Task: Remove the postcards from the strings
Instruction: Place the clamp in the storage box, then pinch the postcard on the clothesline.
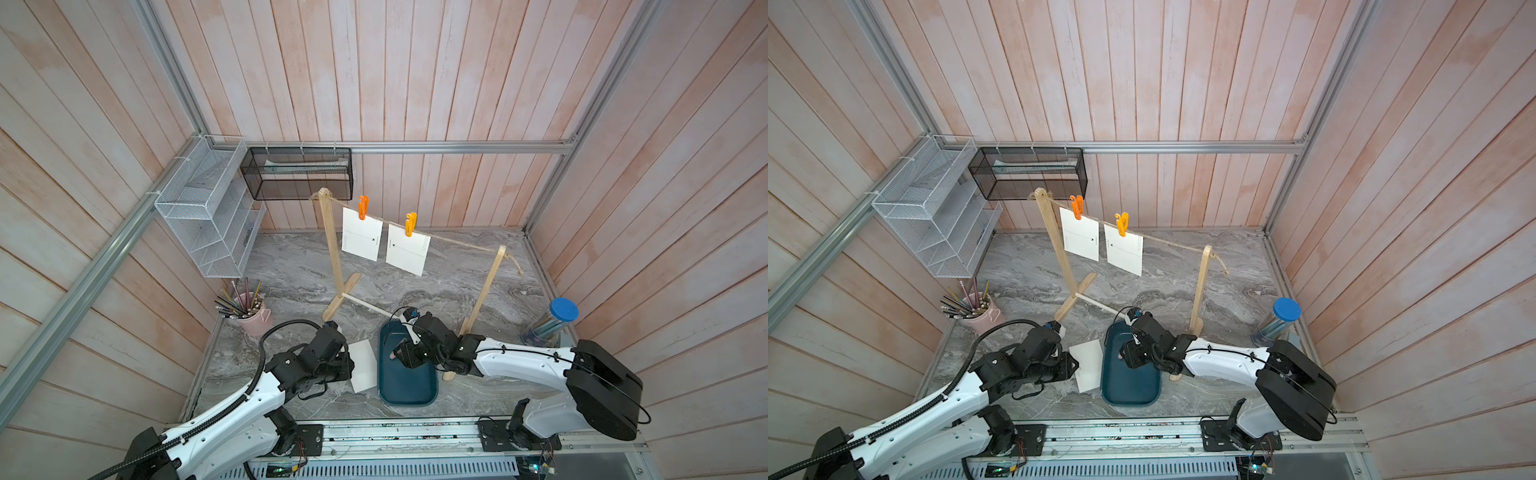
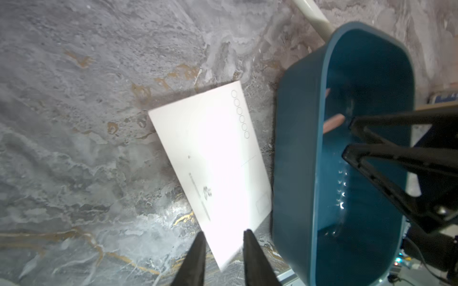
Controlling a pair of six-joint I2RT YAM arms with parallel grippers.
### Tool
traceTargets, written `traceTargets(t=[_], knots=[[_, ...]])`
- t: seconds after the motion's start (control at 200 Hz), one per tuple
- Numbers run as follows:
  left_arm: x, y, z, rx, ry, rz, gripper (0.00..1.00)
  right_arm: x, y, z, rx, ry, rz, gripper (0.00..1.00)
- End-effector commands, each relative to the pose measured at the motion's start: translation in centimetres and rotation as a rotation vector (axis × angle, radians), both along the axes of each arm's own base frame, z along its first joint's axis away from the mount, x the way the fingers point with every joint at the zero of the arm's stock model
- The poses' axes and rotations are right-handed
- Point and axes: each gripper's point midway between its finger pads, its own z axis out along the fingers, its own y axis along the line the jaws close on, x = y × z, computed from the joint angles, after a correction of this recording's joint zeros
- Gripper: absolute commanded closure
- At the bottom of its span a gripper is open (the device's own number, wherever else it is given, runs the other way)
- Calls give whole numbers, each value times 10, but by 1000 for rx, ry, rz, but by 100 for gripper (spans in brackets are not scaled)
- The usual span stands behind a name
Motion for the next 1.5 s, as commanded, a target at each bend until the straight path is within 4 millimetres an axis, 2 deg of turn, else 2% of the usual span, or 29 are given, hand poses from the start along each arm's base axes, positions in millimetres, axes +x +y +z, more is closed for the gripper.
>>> traceTargets(t=[0.0,0.145,0.275,0.365,0.46,0.535,0.615,0.71,0.815,0.94,1.145,1.3,1.385,1.495], knots=[[6,9,12,35,-13,54,67,8,1,25,7,-58,-20,47],[9,15,20,64,-18,91,64,14,-1,48,3,-114,-29,47],[19,9,42,22,-85,88,63,17,2,85,1,-207,-4,46],[31,-1,66,-38,-175,72,61,18,7,120,26,-273,26,43],[50,-15,107,-124,-335,49,61,19,7,158,72,-343,30,37],[63,-27,142,-195,-452,28,61,18,8,196,141,-407,42,26],[73,-39,174,-250,-560,-4,60,15,5,237,224,-479,45,19],[84,-49,204,-286,-655,-35,55,9,-1,281,302,-558,59,18],[94,-62,230,-328,-722,-72,50,4,-1,316,346,-615,93,17],[109,-73,253,-350,-781,-98,46,6,3,353,355,-683,122,17],[134,-72,282,-439,-857,-127,46,31,-6,431,447,-762,91,17],[157,-67,298,-514,-876,-152,47,49,-18,469,487,-824,84,17],[161,-75,308,-527,-902,-197,47,58,-18,479,470,-852,92,15],[158,-89,317,-583,-910,-279,47,73,-12,482,448,-843,104,15]])
